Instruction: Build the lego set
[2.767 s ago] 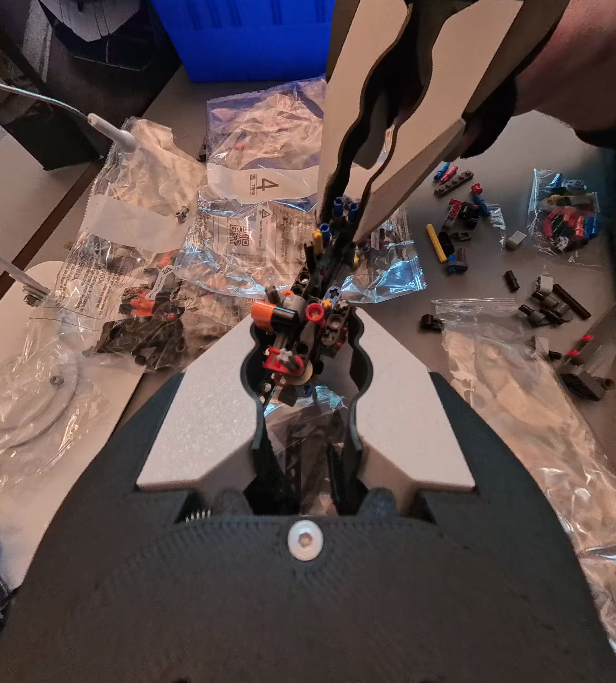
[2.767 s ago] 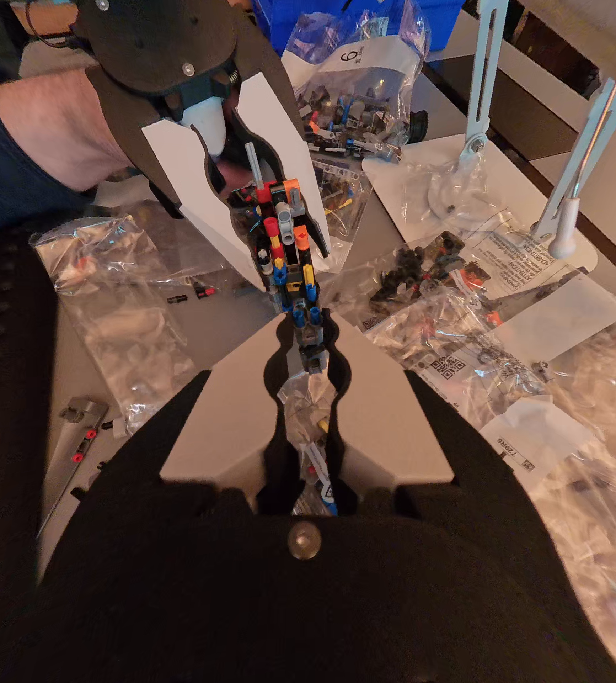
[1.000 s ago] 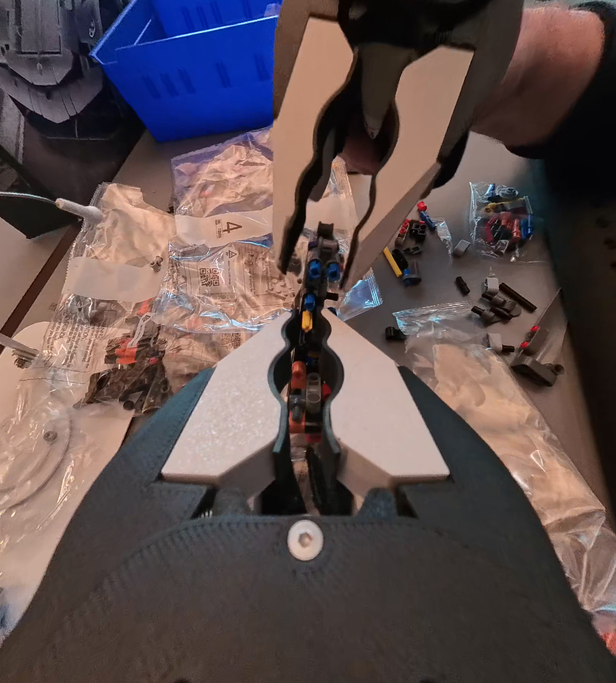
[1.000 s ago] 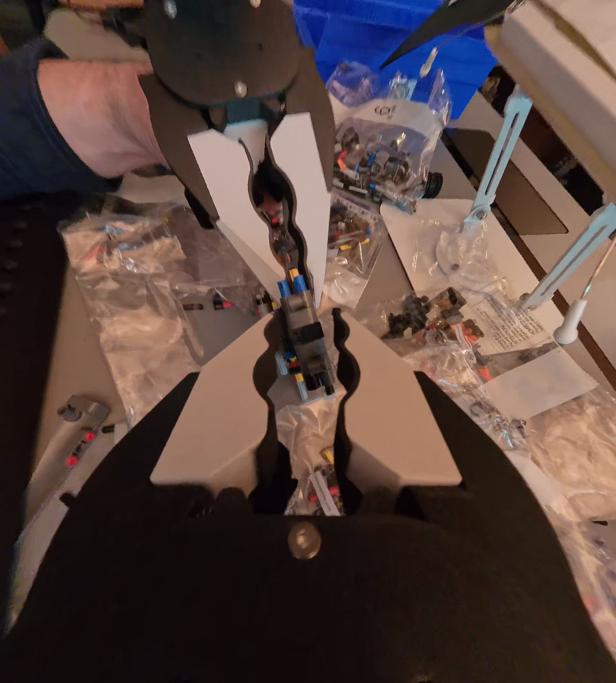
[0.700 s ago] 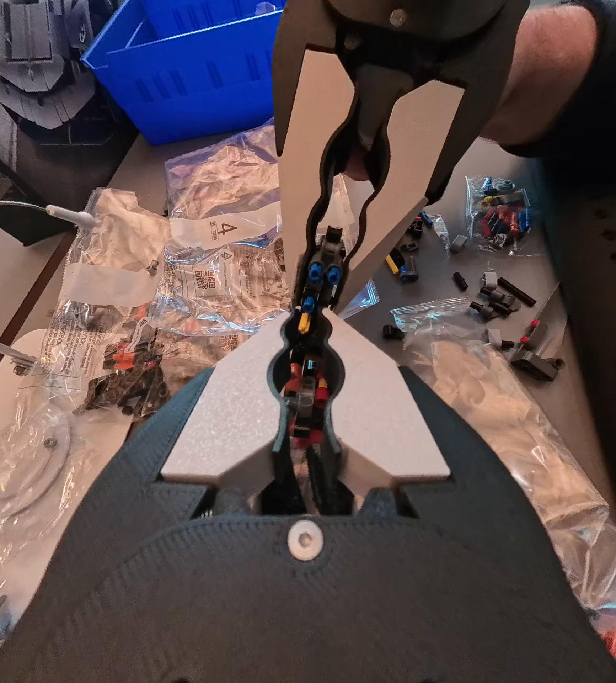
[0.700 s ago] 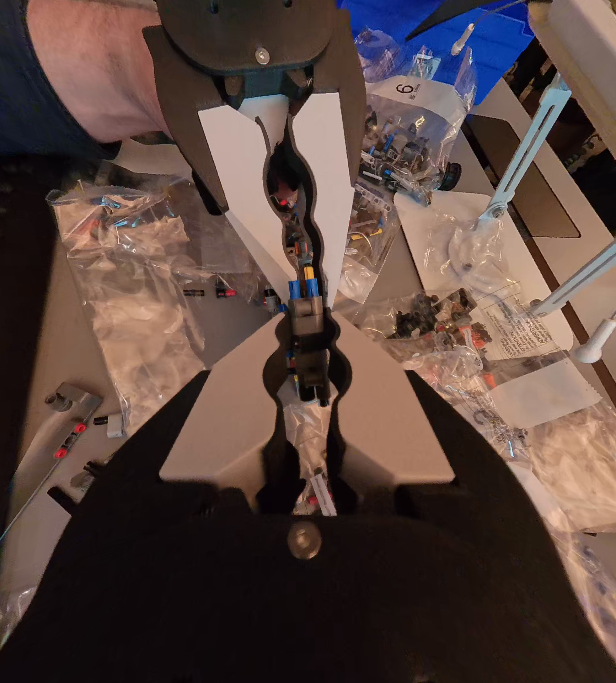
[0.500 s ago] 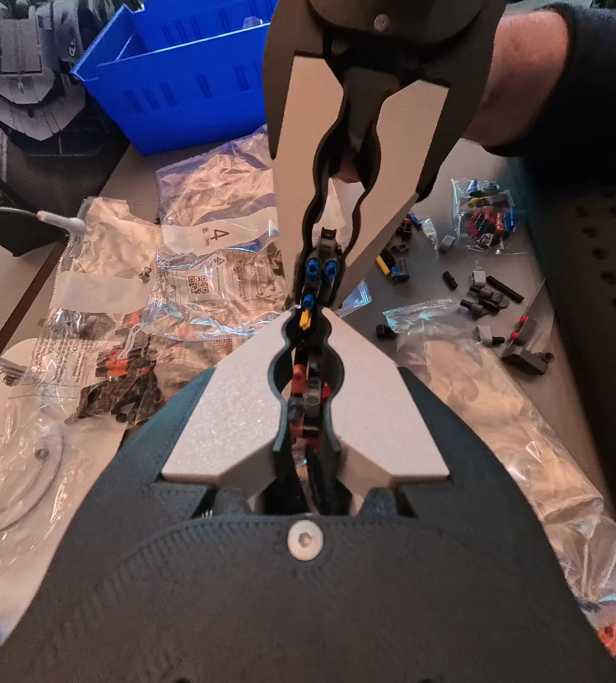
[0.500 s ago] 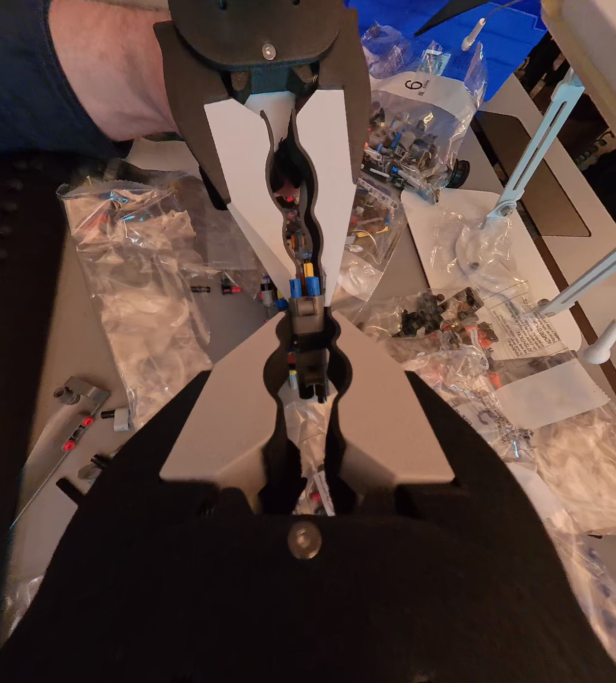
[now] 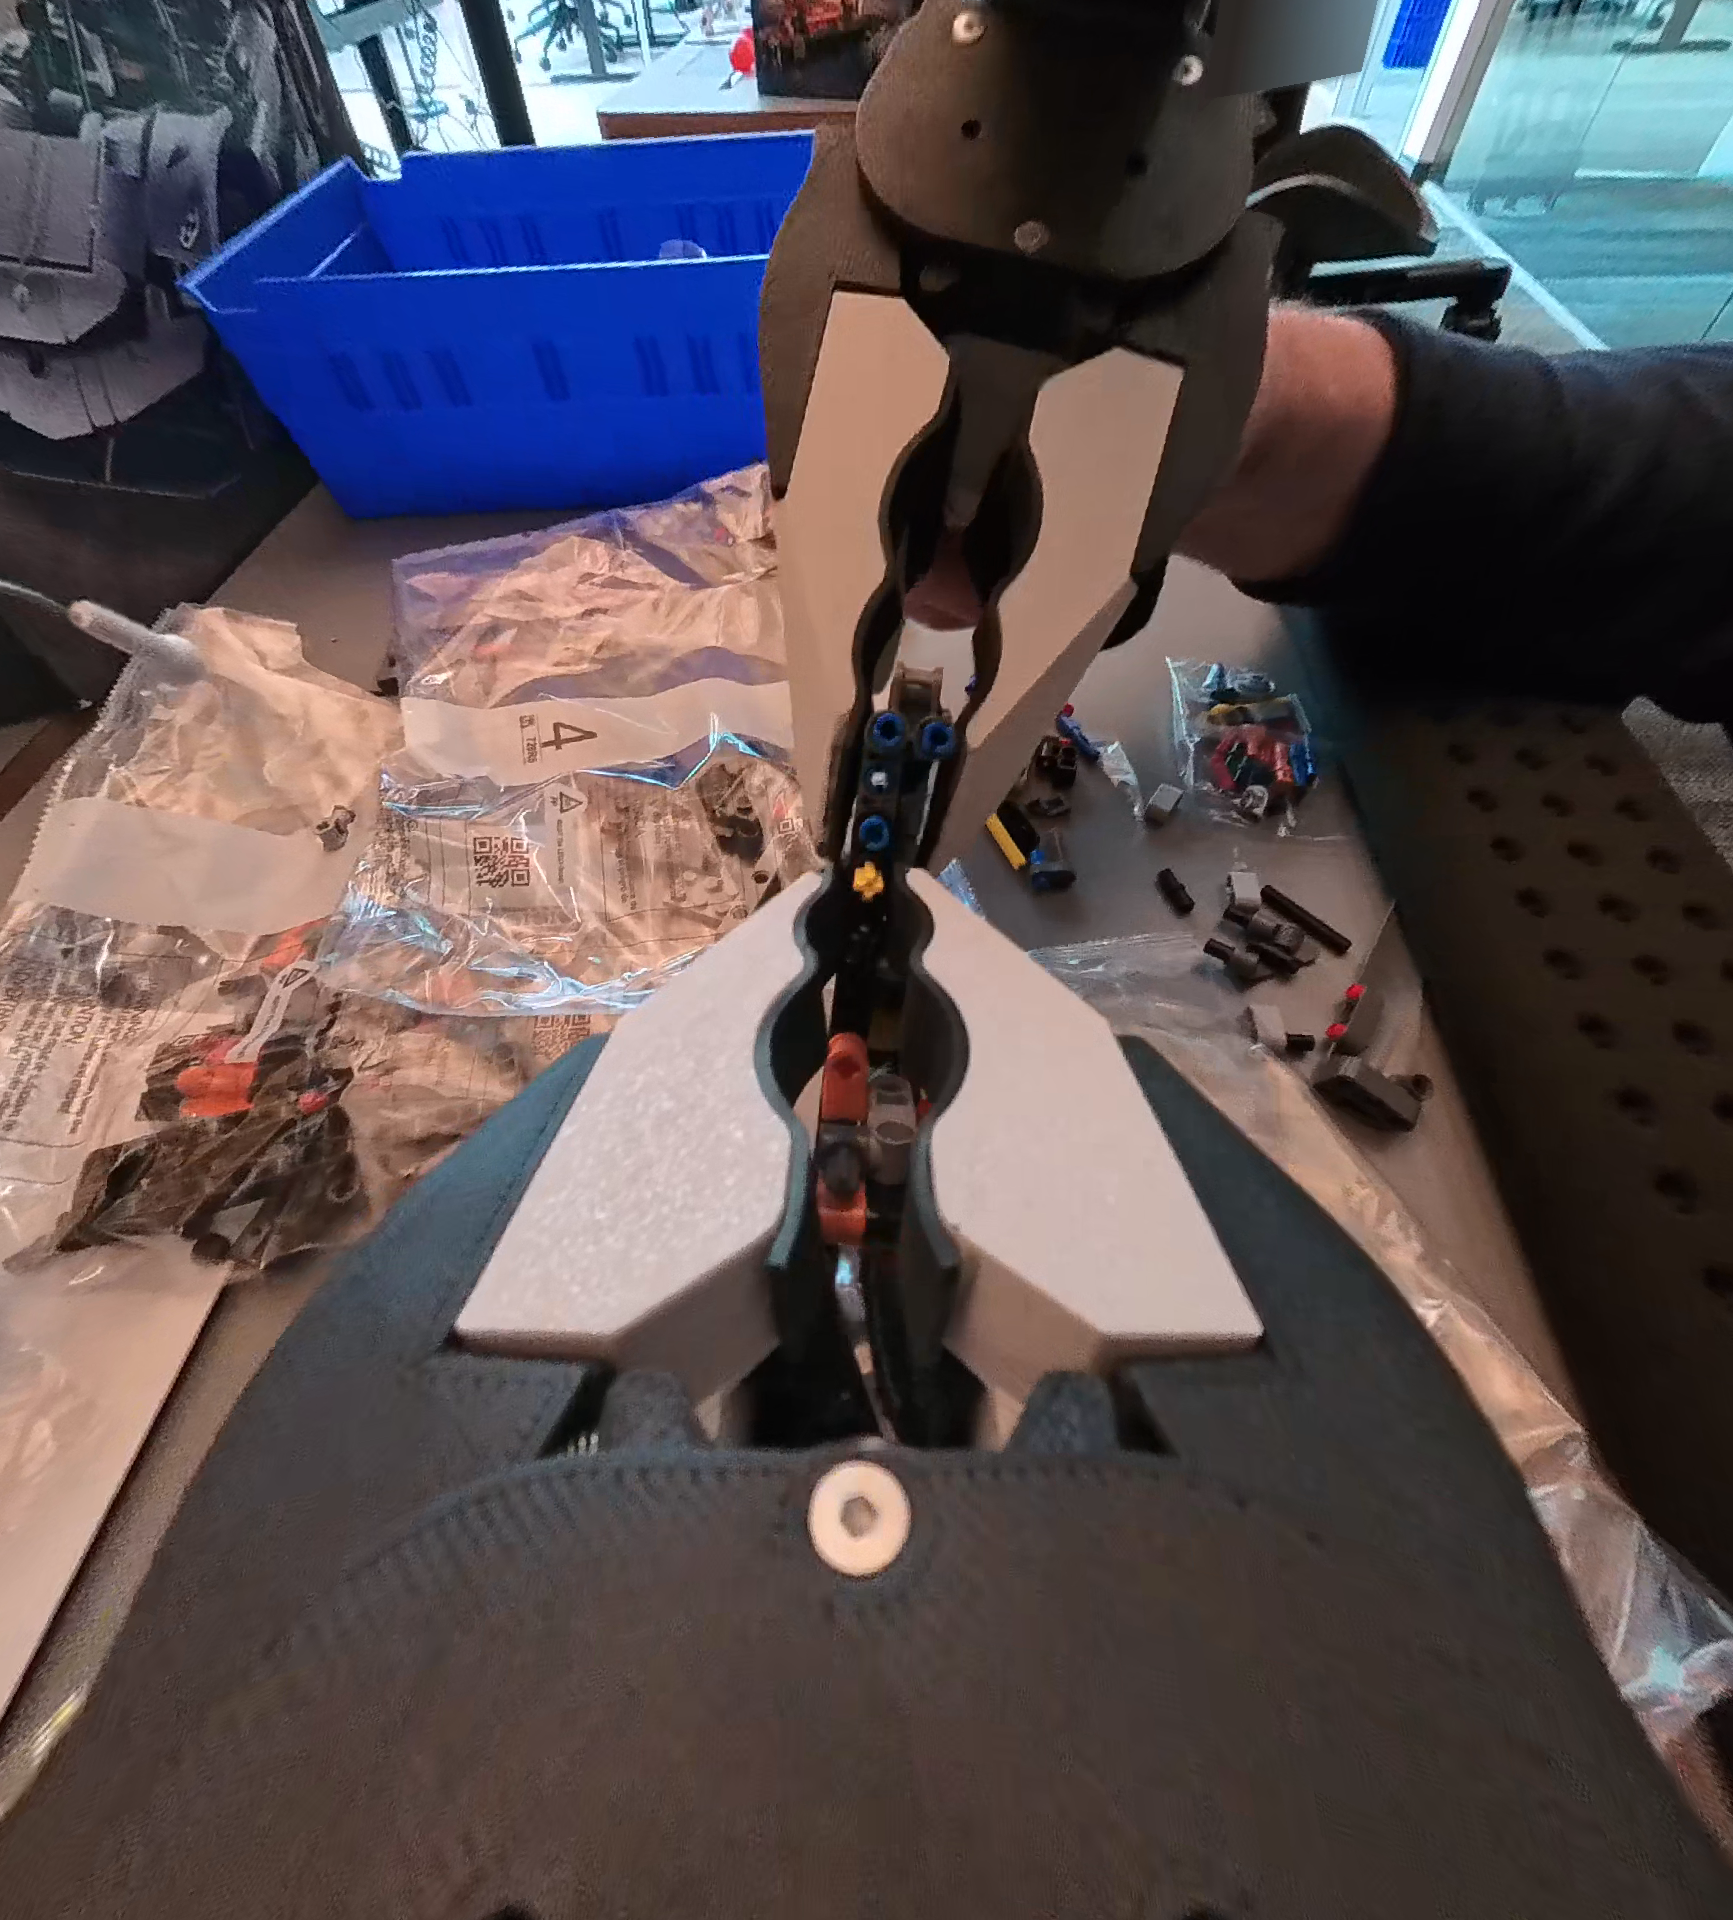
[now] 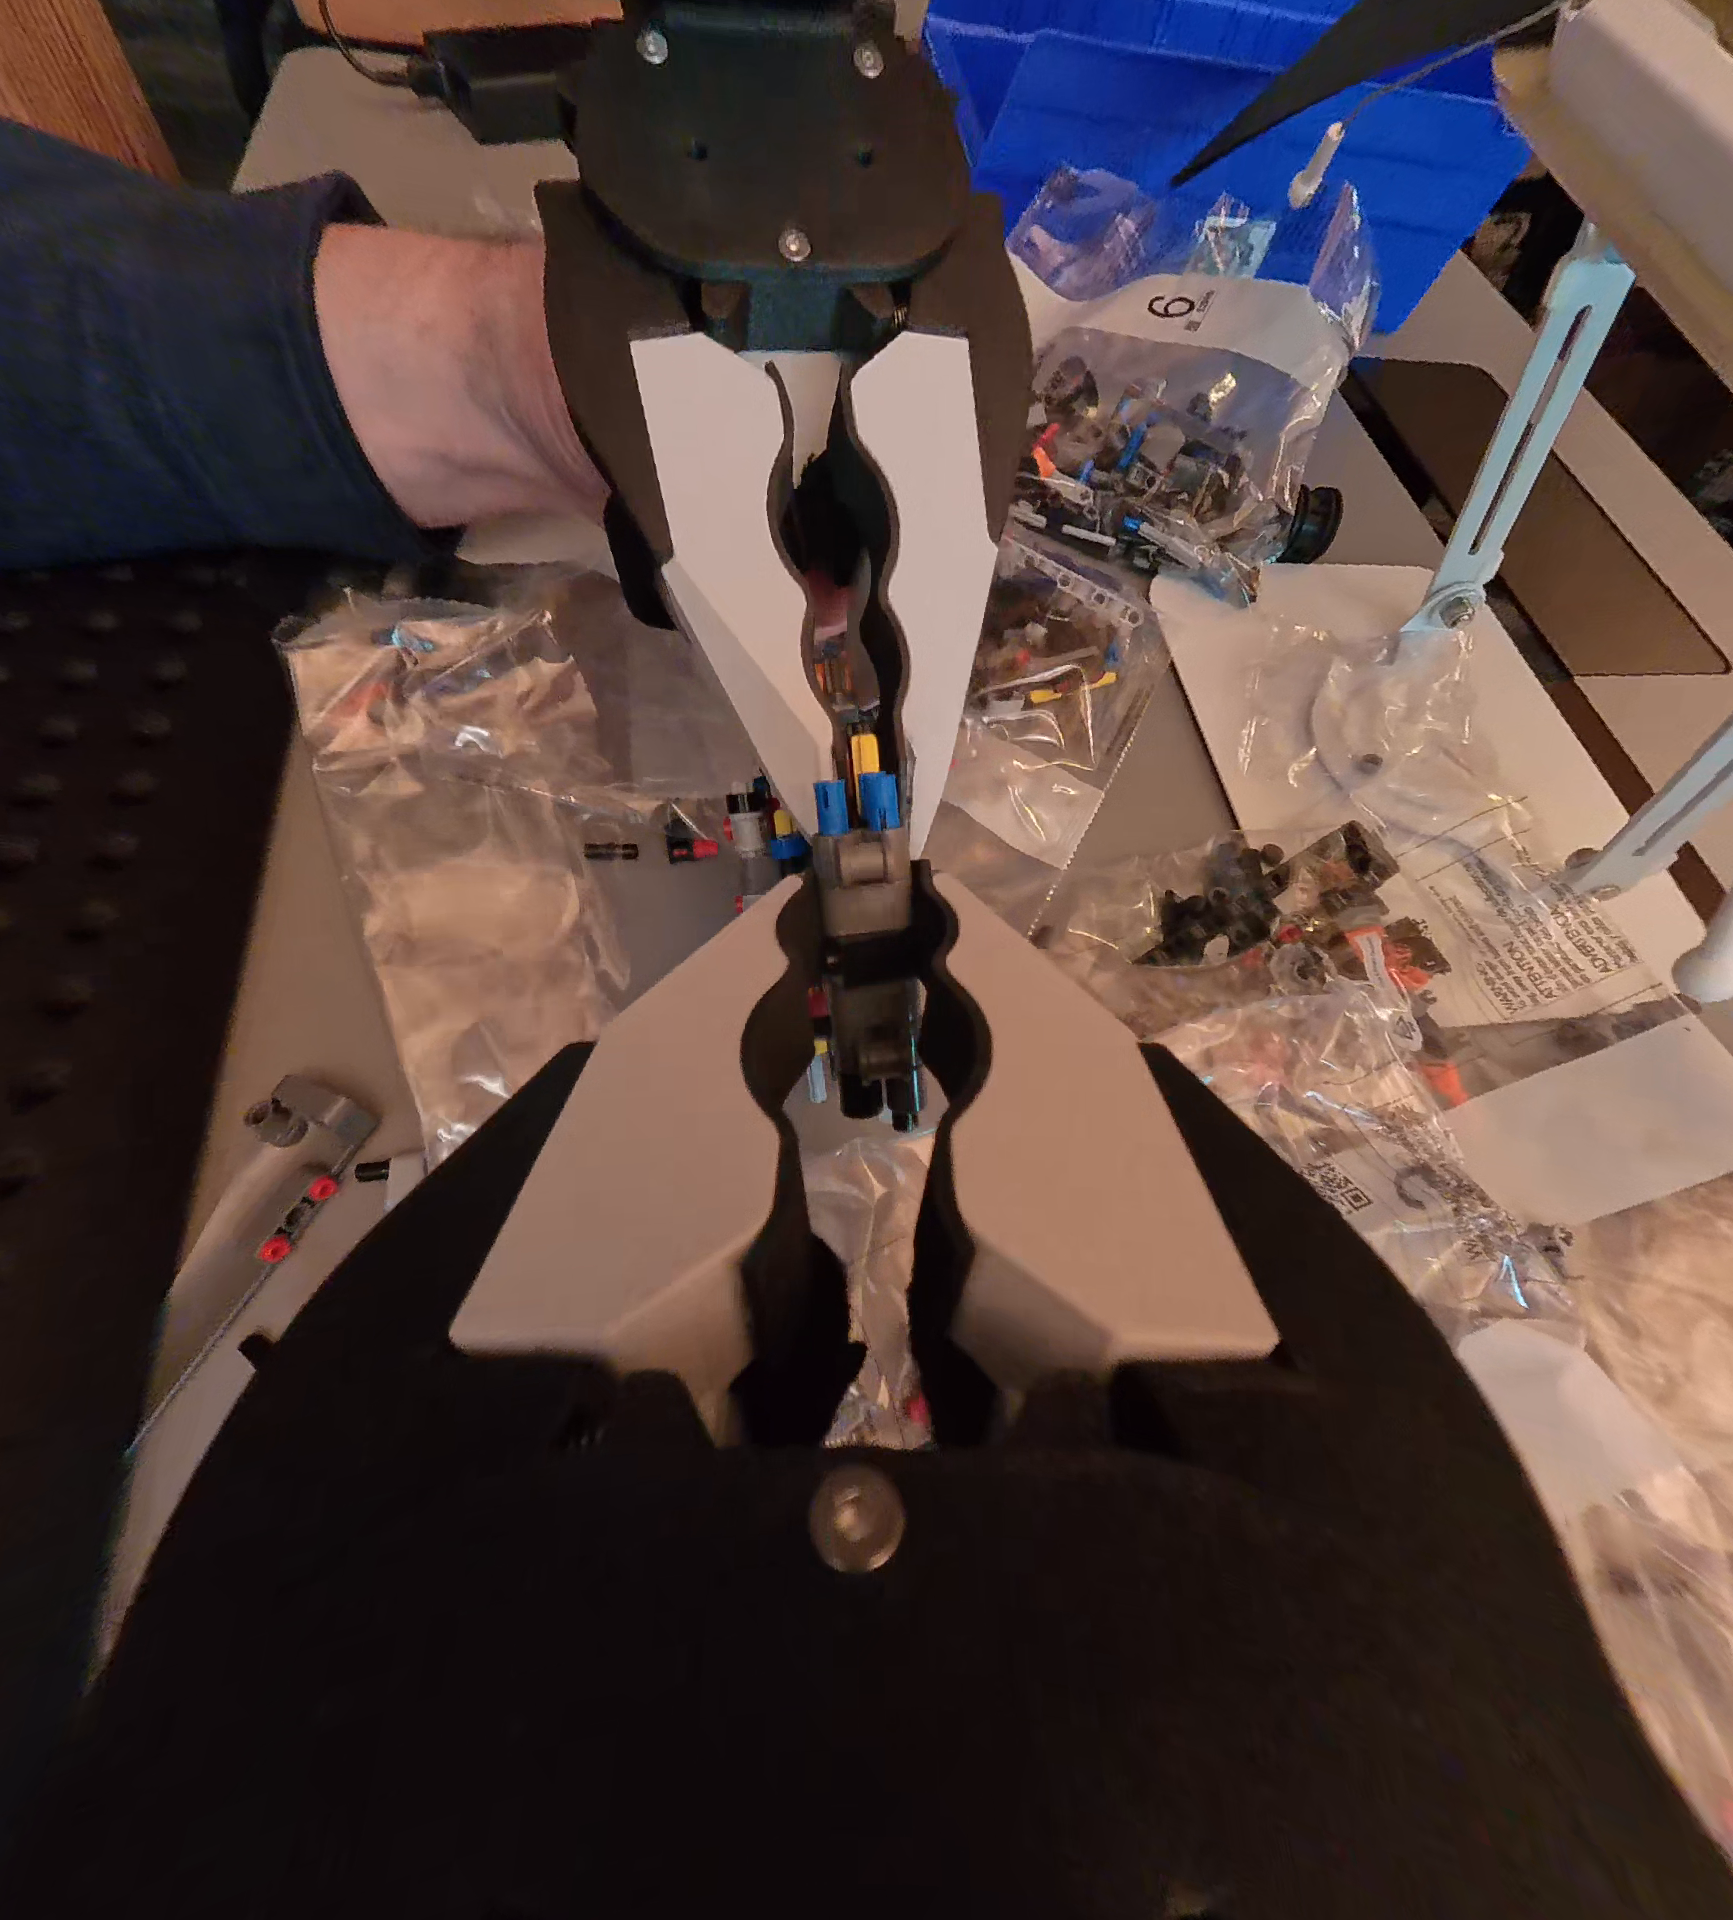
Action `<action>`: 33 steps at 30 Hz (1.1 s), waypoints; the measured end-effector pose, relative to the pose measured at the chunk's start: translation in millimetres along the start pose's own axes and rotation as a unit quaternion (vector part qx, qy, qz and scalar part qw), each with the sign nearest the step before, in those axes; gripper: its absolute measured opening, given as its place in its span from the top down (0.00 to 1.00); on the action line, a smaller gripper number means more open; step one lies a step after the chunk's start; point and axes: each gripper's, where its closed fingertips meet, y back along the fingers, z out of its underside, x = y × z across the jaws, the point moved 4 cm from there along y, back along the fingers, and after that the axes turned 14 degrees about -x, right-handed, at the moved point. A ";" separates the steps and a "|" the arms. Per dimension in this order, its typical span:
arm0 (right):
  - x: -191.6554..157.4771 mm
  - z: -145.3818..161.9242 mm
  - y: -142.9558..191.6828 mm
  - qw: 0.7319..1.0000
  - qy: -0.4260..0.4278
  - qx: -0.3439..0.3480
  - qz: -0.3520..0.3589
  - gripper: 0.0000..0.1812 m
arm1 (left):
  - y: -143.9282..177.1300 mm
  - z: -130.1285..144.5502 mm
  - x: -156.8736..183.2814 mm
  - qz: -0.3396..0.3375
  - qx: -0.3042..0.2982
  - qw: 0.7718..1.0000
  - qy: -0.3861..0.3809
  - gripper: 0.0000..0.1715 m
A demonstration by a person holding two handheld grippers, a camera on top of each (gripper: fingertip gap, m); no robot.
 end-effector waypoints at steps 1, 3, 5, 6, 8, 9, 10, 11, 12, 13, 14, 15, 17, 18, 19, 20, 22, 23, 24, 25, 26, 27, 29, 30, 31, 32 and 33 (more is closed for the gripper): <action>-0.1 -0.9 1.2 1.000 -0.003 0.008 -0.005 0.93 | 0.9 -1.2 0.5 0.003 0.006 1.000 0.002 0.96; 0.4 -1.3 2.3 1.000 -0.007 0.016 -0.009 0.93 | 1.5 -2.2 0.3 0.009 0.014 1.000 0.008 0.96; 0.2 -3.1 4.7 0.999 -0.015 0.033 -0.021 0.93 | 3.1 -4.3 1.0 0.015 0.023 1.000 0.011 0.96; 0.4 -3.6 5.8 0.999 -0.017 0.040 -0.026 0.93 | 3.8 -5.6 1.5 0.016 0.026 0.999 0.011 0.96; 0.6 -3.1 5.3 0.998 -0.021 0.042 -0.031 0.93 | 3.6 -5.4 1.4 0.019 0.026 0.999 0.013 0.96; 0.3 -2.4 4.1 0.999 -0.021 0.037 -0.031 0.93 | 3.0 -4.3 1.4 0.021 0.021 0.999 0.014 0.96; -0.2 -1.4 2.2 0.999 -0.019 0.027 -0.028 0.93 | 2.2 -2.6 1.5 0.017 0.010 1.000 0.008 0.96; -0.6 -0.7 0.3 1.000 -0.013 0.017 -0.020 0.93 | 1.6 -1.1 1.5 0.006 -0.004 1.000 -0.002 0.96; -1.2 -1.4 0.1 1.000 -0.009 0.014 -0.015 0.93 | 2.2 -1.0 2.2 0.003 -0.010 1.000 -0.007 0.96; -1.6 -2.5 0.4 1.000 -0.007 0.012 -0.012 0.93 | 3.0 -1.4 2.9 0.001 -0.011 1.000 -0.010 0.96; -1.7 -2.7 0.2 1.000 -0.005 0.008 -0.009 0.93 | 3.7 -2.0 3.1 -0.005 -0.015 1.000 -0.017 0.96; -1.6 -1.2 -0.8 1.000 -0.003 -0.001 -0.005 0.93 | 5.2 -4.3 3.5 -0.011 -0.008 1.000 -0.022 0.96; -0.4 2.5 -4.2 1.000 -0.001 -0.017 0.004 0.93 | 9.8 -9.6 4.7 -0.008 0.012 1.000 -0.022 0.94; -0.4 2.7 -5.3 1.000 0.001 -0.020 0.005 0.93 | 11.6 -11.6 5.8 -0.008 0.019 0.999 -0.024 0.94; -1.1 1.6 -5.6 1.000 0.002 -0.019 0.004 0.93 | 12.4 -12.1 7.2 -0.006 0.018 0.999 -0.027 0.95; -1.7 0.8 -5.8 1.000 0.003 -0.019 0.005 0.93 | 12.0 -11.5 7.7 -0.009 0.013 0.999 -0.029 0.94; -2.4 0.4 -6.0 1.000 0.010 -0.026 0.012 0.93 | 10.7 -12.7 10.6 -0.007 0.011 0.999 -0.034 0.94; -2.0 0.7 -5.8 0.999 0.012 -0.029 0.017 0.93 | 10.2 -12.6 10.5 -0.014 0.007 0.999 -0.039 0.94; -1.7 0.4 -5.7 0.999 0.011 -0.029 0.020 0.93 | 10.2 -13.2 10.2 -0.023 0.005 0.999 -0.044 0.94; -1.7 0.1 -5.4 0.999 0.012 -0.029 0.020 0.93 | 10.3 -13.7 10.2 -0.026 0.004 0.999 -0.044 0.94; -1.9 -0.1 -5.4 0.999 0.013 -0.030 0.021 0.93 | 10.3 -14.1 10.6 -0.026 0.005 0.999 -0.045 0.95; -1.9 -0.3 -5.3 0.999 0.013 -0.030 0.022 0.93 | 10.5 -14.2 10.3 -0.030 0.005 0.998 -0.046 0.95; -1.2 -1.3 -5.1 0.999 0.012 -0.030 0.028 0.93 | 11.0 -14.7 9.8 -0.034 0.005 0.998 -0.045 0.95; -0.8 -2.0 -5.0 0.999 0.014 -0.030 0.033 0.93 | 11.7 -14.7 9.2 -0.033 0.006 0.999 -0.041 0.95; -0.5 -2.3 -5.3 0.999 0.014 -0.032 0.037 0.93 | 12.6 -14.4 8.9 -0.033 0.007 0.999 -0.039 0.95; 0.1 -2.1 -6.0 0.998 0.016 -0.037 0.043 0.93 | 13.7 -14.3 9.4 -0.029 0.008 0.999 -0.038 0.95; 1.2 -2.4 -6.1 0.998 0.017 -0.040 0.054 0.93 | 14.2 -14.3 9.5 -0.026 0.007 0.999 -0.033 0.94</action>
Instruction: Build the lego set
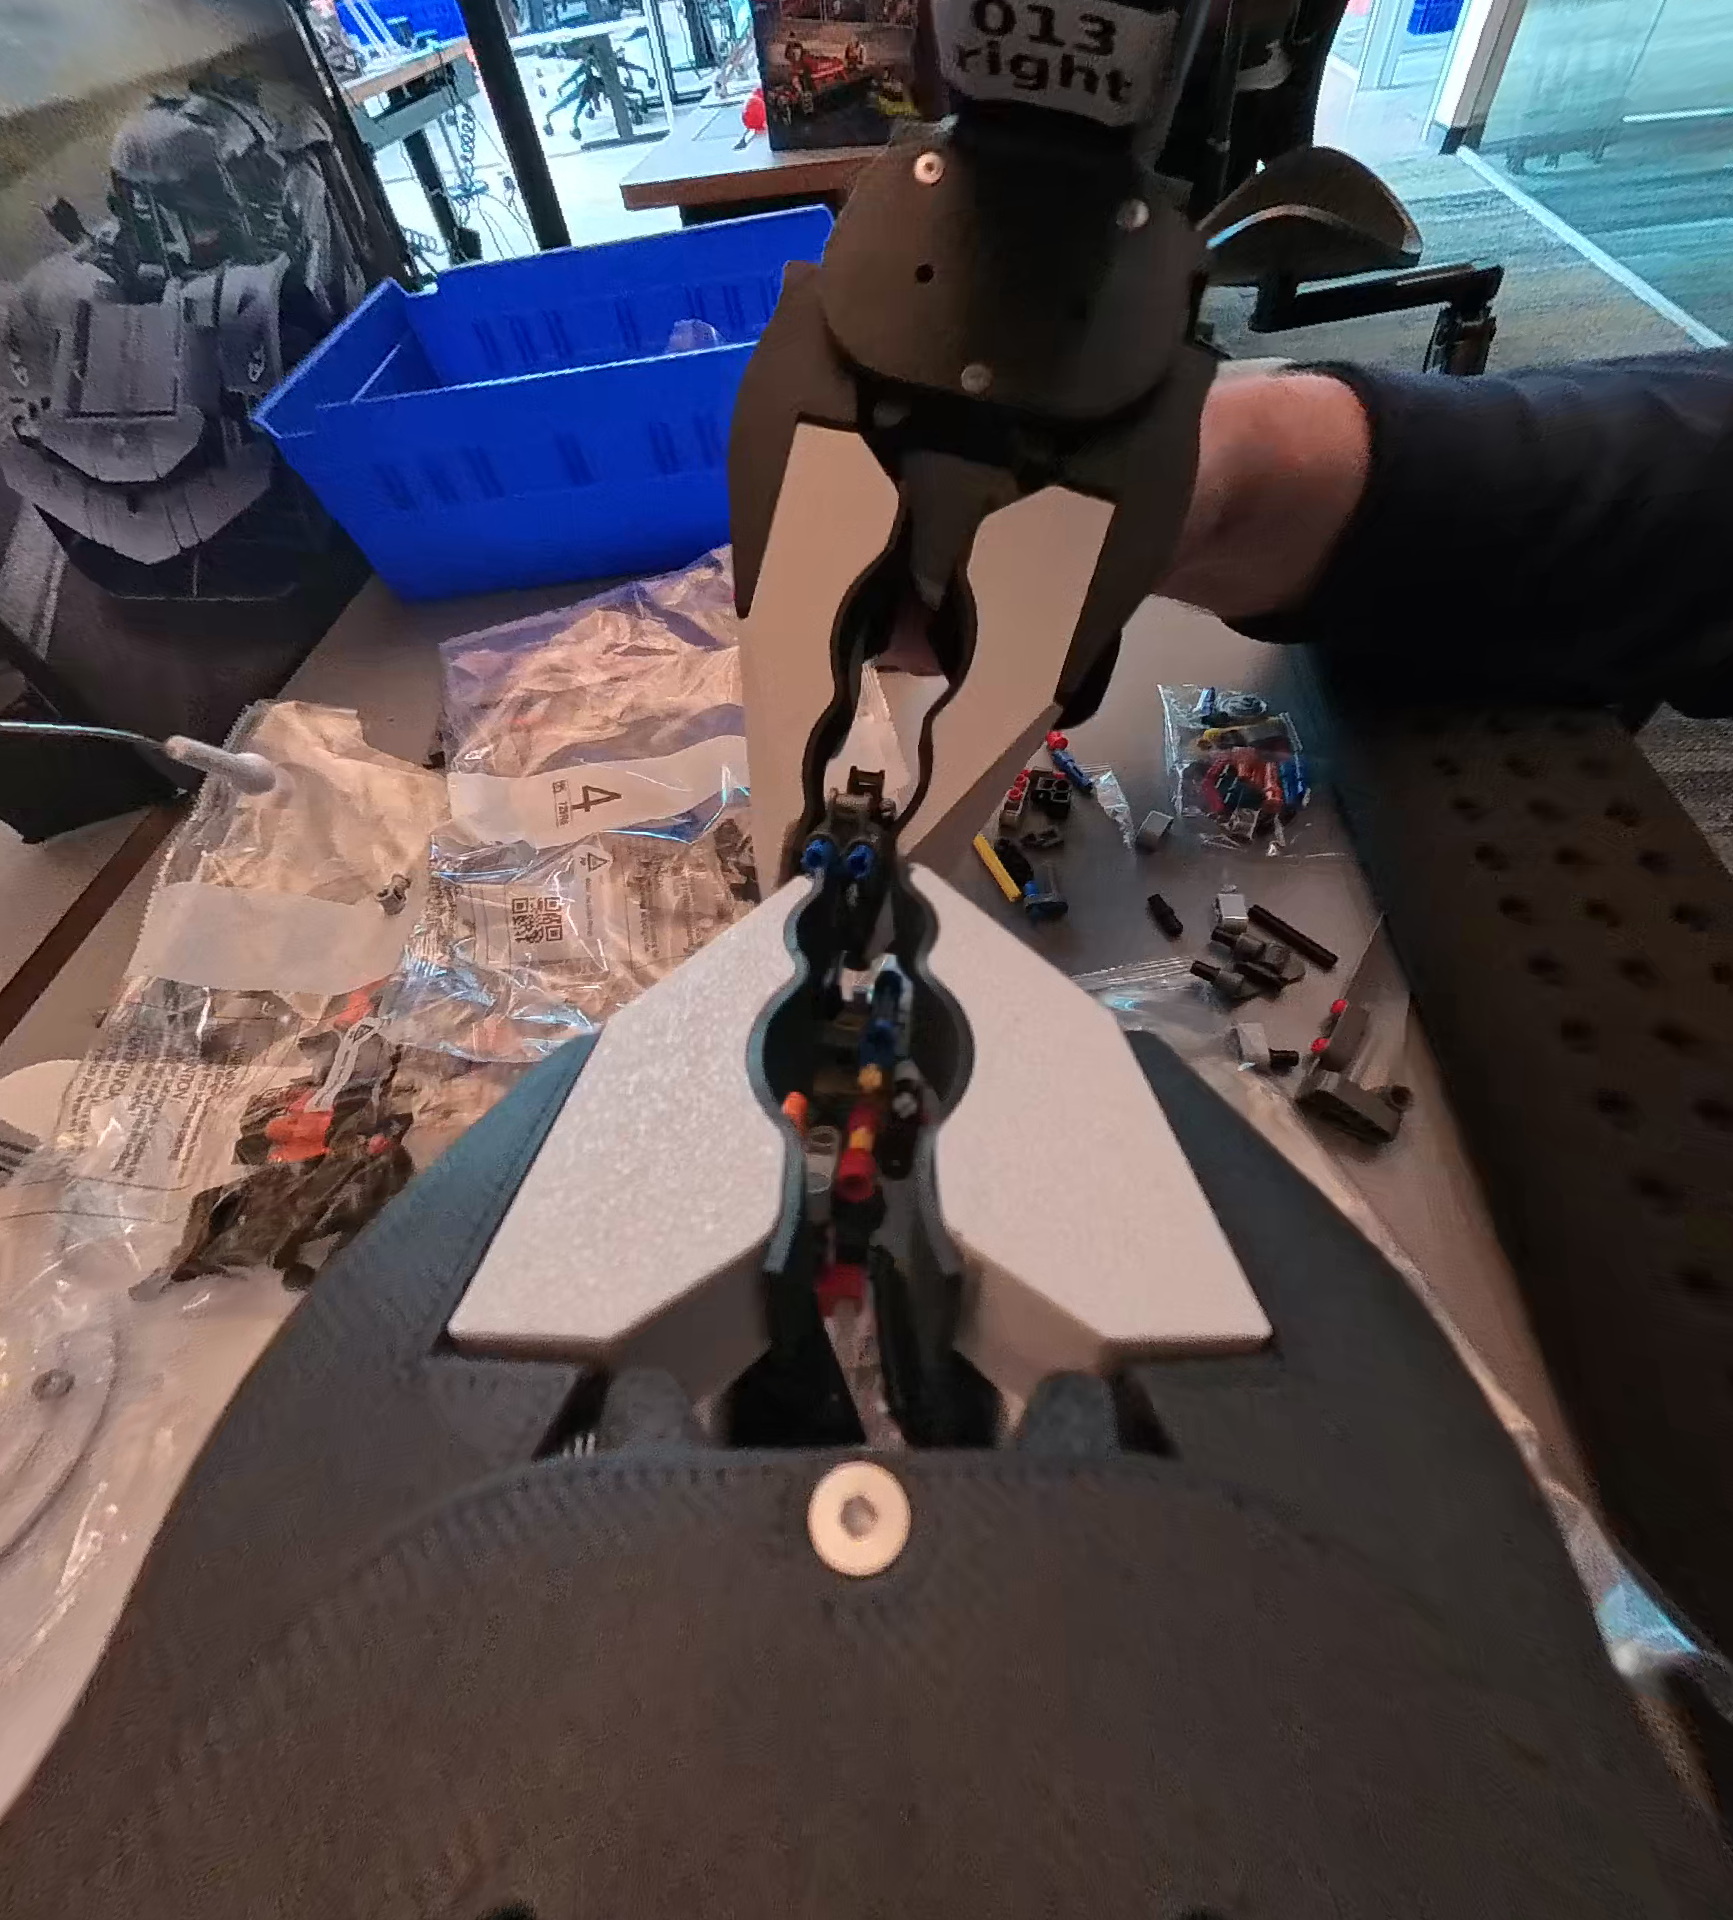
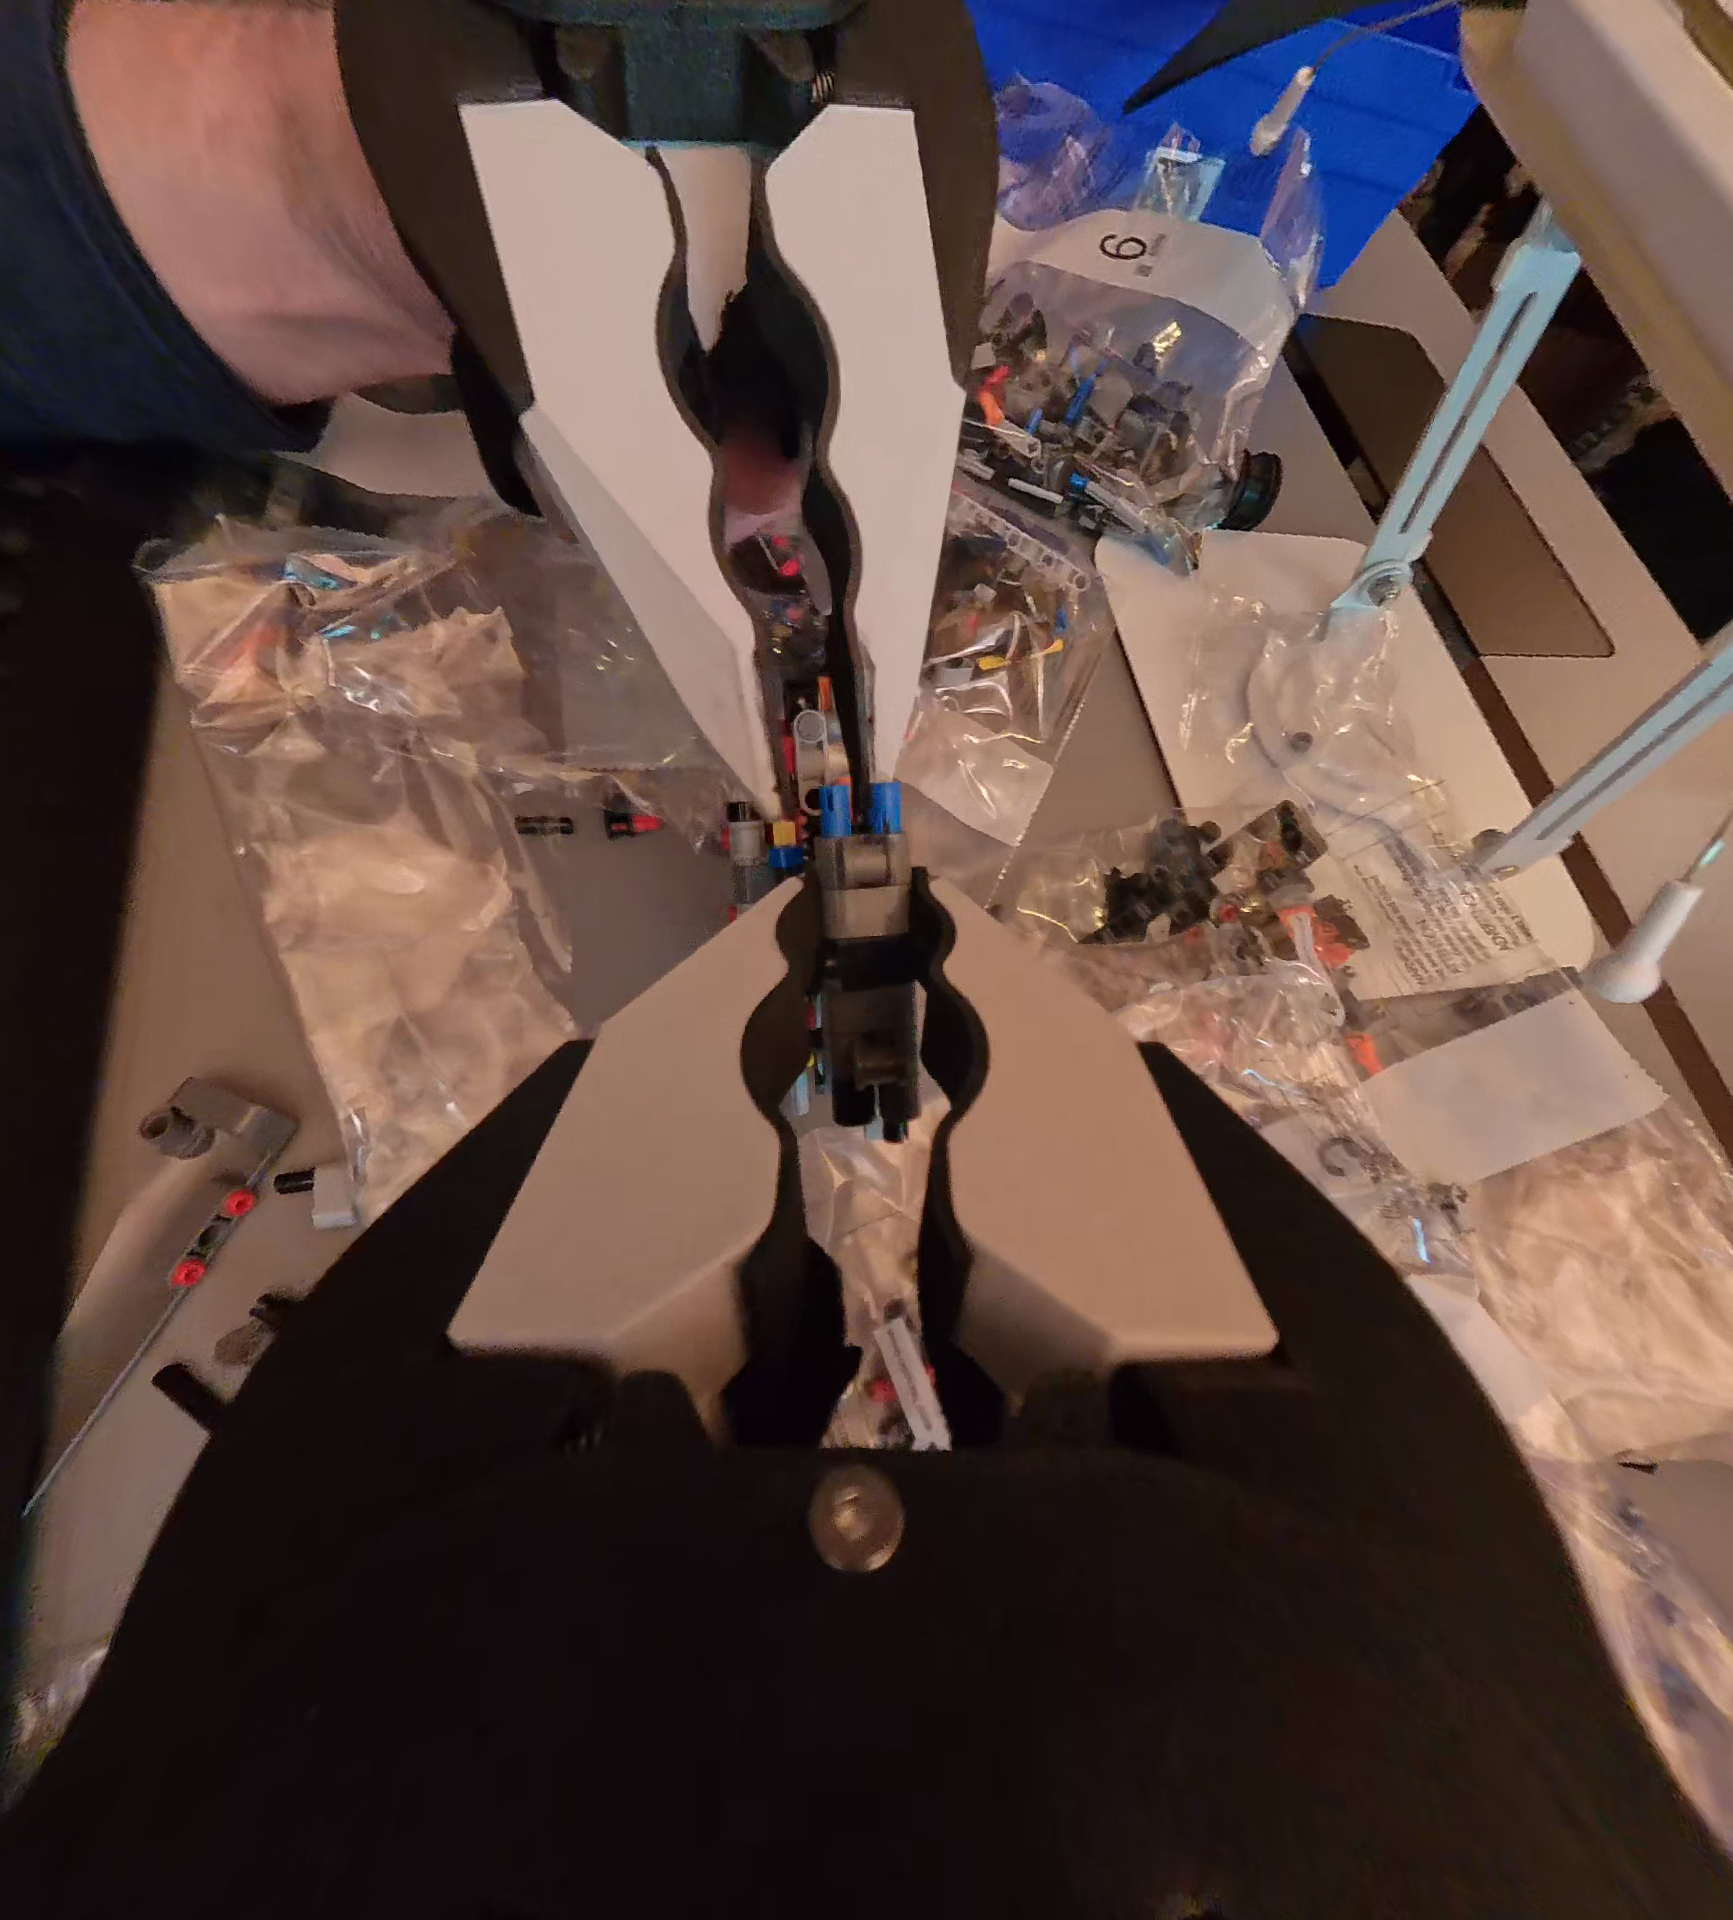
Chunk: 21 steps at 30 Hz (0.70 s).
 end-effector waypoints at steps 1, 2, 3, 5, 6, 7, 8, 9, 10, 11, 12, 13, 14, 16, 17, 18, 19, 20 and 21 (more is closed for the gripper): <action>0.9 -0.6 0.3 1.000 0.001 -0.002 0.009 0.93 | 0.1 -0.4 0.4 0.005 0.002 1.000 0.004 0.93; 1.1 -1.7 1.0 1.000 0.002 -0.001 0.013 0.93 | -0.4 -0.9 0.3 0.008 0.004 1.000 0.010 0.93; 1.3 -2.7 1.3 1.000 0.003 0.000 0.018 0.93 | -1.4 -1.0 -0.9 0.006 0.004 1.000 0.015 0.93; 2.5 -3.3 1.0 0.999 0.009 -0.005 0.035 0.93 | -3.3 -1.2 -1.5 0.008 0.002 1.000 0.024 0.92; 3.3 -3.4 0.4 0.999 0.011 -0.009 0.044 0.93 | -4.1 -1.2 -2.1 0.007 -0.001 1.000 0.029 0.92; 4.1 -3.6 -0.1 0.998 0.014 -0.013 0.053 0.93 | -4.6 -1.2 -3.0 0.004 -0.003 0.999 0.035 0.93; 5.1 -4.2 0.0 0.998 0.017 -0.014 0.065 0.93 | -4.7 -1.8 -3.4 0.005 -0.002 0.999 0.043 0.93; 5.9 -5.3 0.7 0.997 0.021 -0.014 0.077 0.93 | -3.8 -2.9 -4.3 0.008 0.003 0.999 0.053 0.93; 6.7 -6.7 1.5 0.995 0.027 -0.015 0.090 0.93 | -2.5 -4.1 -5.4 0.014 0.012 0.998 0.067 0.93; 7.4 -7.9 2.3 0.994 0.035 -0.017 0.105 0.93 | -1.1 -5.1 -6.2 0.024 0.022 0.996 0.081 0.93; 7.8 -8.9 2.8 0.992 0.045 -0.020 0.120 0.93 | 0.5 -5.6 -7.3 0.033 0.031 0.995 0.092 0.93; 8.6 -9.6 3.3 0.989 0.055 -0.024 0.138 0.93 | 2.5 -6.0 -8.7 0.042 0.041 0.993 0.106 0.93; 9.7 -10.1 4.0 0.986 0.064 -0.027 0.155 0.93 | 4.8 -6.7 -10.3 0.053 0.053 0.990 0.122 0.93; 11.0 -10.9 5.0 0.980 0.078 -0.031 0.178 0.93 | 8.3 -7.1 -13.6 0.070 0.072 0.983 0.151 0.94; 11.3 -11.5 5.5 0.978 0.083 -0.032 0.189 0.93 | 8.8 -7.1 -14.9 0.075 0.078 0.981 0.162 0.96; 11.4 -11.9 5.4 0.976 0.089 -0.036 0.197 0.93 | 8.2 -6.8 -15.7 0.081 0.080 0.978 0.173 0.96; 11.3 -11.7 4.7 0.973 0.095 -0.041 0.205 0.93 | 6.8 -5.9 -16.6 0.081 0.078 0.977 0.180 0.96; 11.8 -11.1 3.7 0.971 0.100 -0.048 0.213 0.93 | 5.6 -4.8 -16.7 0.080 0.073 0.977 0.181 0.96; 12.2 -10.8 3.1 0.969 0.103 -0.052 0.219 0.93 | 5.1 -4.1 -16.8 0.079 0.070 0.978 0.182 0.96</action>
